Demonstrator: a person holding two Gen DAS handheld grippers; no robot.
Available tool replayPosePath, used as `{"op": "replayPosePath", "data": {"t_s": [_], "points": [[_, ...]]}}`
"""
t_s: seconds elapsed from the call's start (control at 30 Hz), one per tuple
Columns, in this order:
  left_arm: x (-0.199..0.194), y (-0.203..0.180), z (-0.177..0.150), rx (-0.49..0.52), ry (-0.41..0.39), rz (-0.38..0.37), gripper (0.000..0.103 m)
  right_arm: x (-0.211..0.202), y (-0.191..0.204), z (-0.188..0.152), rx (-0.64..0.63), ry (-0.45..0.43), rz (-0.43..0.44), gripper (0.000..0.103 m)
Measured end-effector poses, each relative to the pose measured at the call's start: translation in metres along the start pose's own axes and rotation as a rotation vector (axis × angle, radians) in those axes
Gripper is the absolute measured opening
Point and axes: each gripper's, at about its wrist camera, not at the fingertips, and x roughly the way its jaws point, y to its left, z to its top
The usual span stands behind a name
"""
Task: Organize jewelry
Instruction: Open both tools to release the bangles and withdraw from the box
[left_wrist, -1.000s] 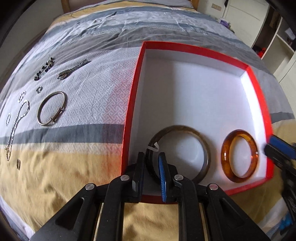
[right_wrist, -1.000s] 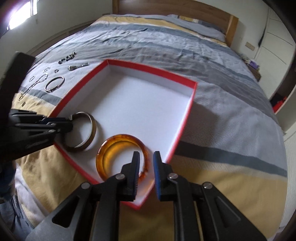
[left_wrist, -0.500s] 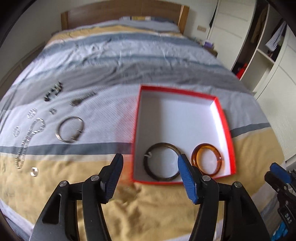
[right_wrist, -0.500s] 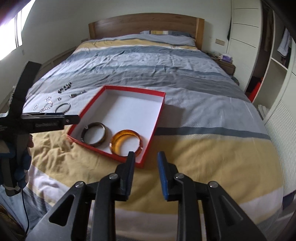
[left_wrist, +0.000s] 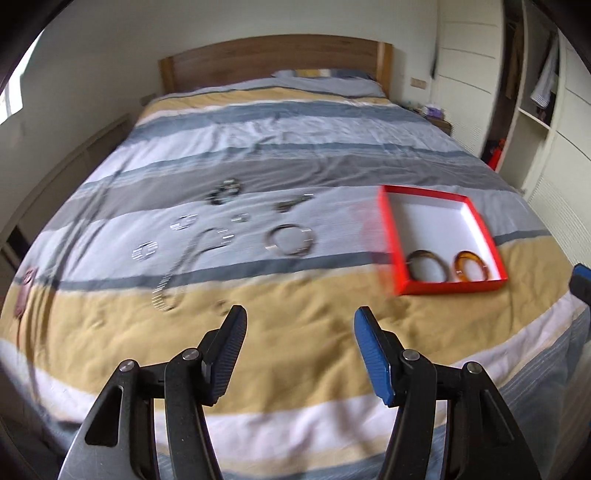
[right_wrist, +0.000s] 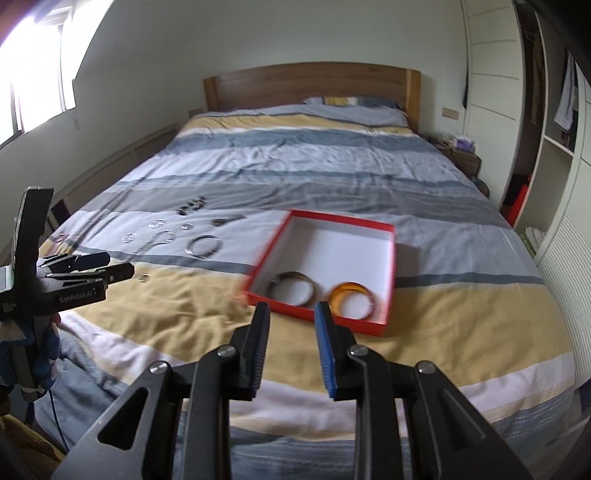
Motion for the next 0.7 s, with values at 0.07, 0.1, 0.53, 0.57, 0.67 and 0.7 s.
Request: {"op": "replayPosePath", "data": {"t_s": [0.07,0.1,0.53,0.57,0.67,0.7], "points": [[-0.013,0.029,-0.011,-0.037,-0.01,0.013,0.06,-0.007,0.02,0.0,-0.016,-0.014,0.02,0.024],[-0.019,0.042,-0.016,-0.052,-0.016,0.024,0.06,-0.009,0.027,0.001,-0.021,-0.02,0.027,0.024],[-0.045,0.166,-0.063,-0.208,-0.039,0.092,0.07,0.001,0.118,0.017,-0.107,-0.041,0.148,0.024],[-0.042,0.172,-0.065,-0.22,-0.036,0.091,0.073,0.005,0.122,0.018,-0.11,-0.038,0.157,0.024],[-0.026,0.185,-0.066,-0.244,-0.018,0.073,0.074,0.02,0.133,0.02,-0.121,-0.021,0.175,0.024],[-0.019,0.19,-0.066,-0.25,-0.012,0.067,0.074,0.025,0.135,0.02,-0.123,-0.015,0.181,0.024]]}}
